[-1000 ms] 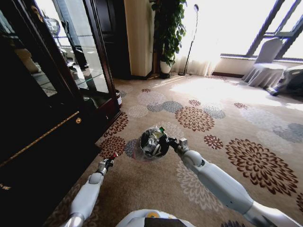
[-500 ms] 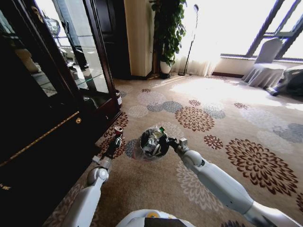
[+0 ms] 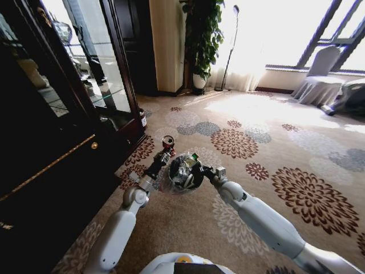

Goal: Pick up the trash from the ground and place it into the trash bin.

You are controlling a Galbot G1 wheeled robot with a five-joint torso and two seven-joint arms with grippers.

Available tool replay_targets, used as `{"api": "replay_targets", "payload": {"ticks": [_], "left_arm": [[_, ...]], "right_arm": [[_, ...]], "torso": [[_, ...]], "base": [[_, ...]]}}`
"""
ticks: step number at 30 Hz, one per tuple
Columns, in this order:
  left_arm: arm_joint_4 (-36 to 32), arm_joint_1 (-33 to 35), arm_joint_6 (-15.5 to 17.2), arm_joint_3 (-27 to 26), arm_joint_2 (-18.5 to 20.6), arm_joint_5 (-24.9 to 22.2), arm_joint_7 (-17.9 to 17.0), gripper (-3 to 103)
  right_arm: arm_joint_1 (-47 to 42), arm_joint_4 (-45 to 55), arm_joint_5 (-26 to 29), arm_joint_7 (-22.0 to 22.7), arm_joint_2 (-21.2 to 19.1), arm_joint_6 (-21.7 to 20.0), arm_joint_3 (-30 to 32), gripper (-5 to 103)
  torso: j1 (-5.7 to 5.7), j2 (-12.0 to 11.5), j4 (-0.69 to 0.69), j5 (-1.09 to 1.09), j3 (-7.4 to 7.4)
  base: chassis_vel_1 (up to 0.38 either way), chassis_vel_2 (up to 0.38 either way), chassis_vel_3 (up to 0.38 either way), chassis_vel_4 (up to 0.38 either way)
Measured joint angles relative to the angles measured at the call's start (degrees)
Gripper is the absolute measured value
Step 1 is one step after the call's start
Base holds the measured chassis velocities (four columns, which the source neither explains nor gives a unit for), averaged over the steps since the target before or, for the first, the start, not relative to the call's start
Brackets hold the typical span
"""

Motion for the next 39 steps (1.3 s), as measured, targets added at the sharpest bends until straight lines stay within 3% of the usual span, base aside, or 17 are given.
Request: {"api": "replay_targets", "payload": {"ticks": [7, 9, 10, 12, 21, 24, 26, 31, 32, 36, 39], "left_arm": [[5.3, -2.6, 2.3, 7.1, 0.5, 8.4, -6.3, 23], [5.8, -3.0, 4.6, 8.9, 0.9, 12.3, -11.2, 23], [5.8, -3.0, 4.6, 8.9, 0.9, 12.3, -11.2, 23], [4.7, -3.6, 12.3, 12.0, 2.1, 17.2, -19.3, 23], [3.4, -5.6, 17.9, 14.6, 0.8, 15.4, -27.8, 23], [1.2, -5.2, 18.5, 13.6, 1.0, 15.0, -28.1, 23], [-2.0, -4.3, 19.8, 12.2, 1.6, 14.8, -28.4, 27], [-8.6, -2.4, 23.2, 9.3, 3.6, 14.4, -29.1, 49], [-8.6, -2.4, 23.2, 9.3, 3.6, 14.4, -29.1, 49], [-11.2, -1.2, 23.7, 8.5, 4.5, 14.8, -29.3, 72], [-12.5, -0.5, 23.1, 7.9, 4.6, 15.0, -29.2, 77]], "right_arm": [[0.0, 0.0, 0.0, 0.0, 0.0, 0.0, 0.0, 1], [0.0, 0.0, 0.0, 0.0, 0.0, 0.0, 0.0, 1], [0.0, 0.0, 0.0, 0.0, 0.0, 0.0, 0.0, 1], [0.0, 0.0, 0.0, 0.0, 0.0, 0.0, 0.0, 1], [0.0, 0.0, 0.0, 0.0, 0.0, 0.0, 0.0, 1], [0.0, 0.0, 0.0, 0.0, 0.0, 0.0, 0.0, 1], [0.0, 0.0, 0.0, 0.0, 0.0, 0.0, 0.0, 1], [0.0, 0.0, 0.0, 0.0, 0.0, 0.0, 0.0, 1], [0.0, 0.0, 0.0, 0.0, 0.0, 0.0, 0.0, 1], [0.0, 0.0, 0.0, 0.0, 0.0, 0.0, 0.0, 1], [0.0, 0.0, 0.0, 0.0, 0.0, 0.0, 0.0, 1]], "torso": [[0.00, 0.0, -0.01, 0.00, 0.00], [0.00, 0.0, 0.00, -0.01, 0.00], [0.00, 0.0, 0.00, -0.01, 0.00], [0.00, 0.0, 0.01, 0.00, 0.00], [0.00, 0.0, -0.01, -0.02, 0.00], [0.00, 0.0, -0.01, -0.02, 0.00], [0.00, 0.0, 0.00, -0.01, 0.00], [0.00, 0.0, 0.00, -0.01, 0.00], [0.00, 0.0, 0.00, -0.01, 0.00], [0.00, 0.0, 0.00, -0.02, 0.00], [0.00, 0.0, 0.00, -0.02, 0.00]], "base": [[0.000, 0.000, 0.000, 0.000], [0.000, 0.000, 0.000, 0.000], [0.000, 0.000, 0.000, 0.000], [0.000, 0.000, 0.000, 0.000], [0.000, 0.000, 0.000, 0.000], [0.000, 0.000, 0.000, 0.000], [0.000, 0.000, 0.000, 0.000], [0.000, 0.000, 0.000, 0.000], [0.000, 0.000, 0.000, 0.000], [0.000, 0.000, 0.000, 0.000], [0.000, 0.000, 0.000, 0.000]]}}
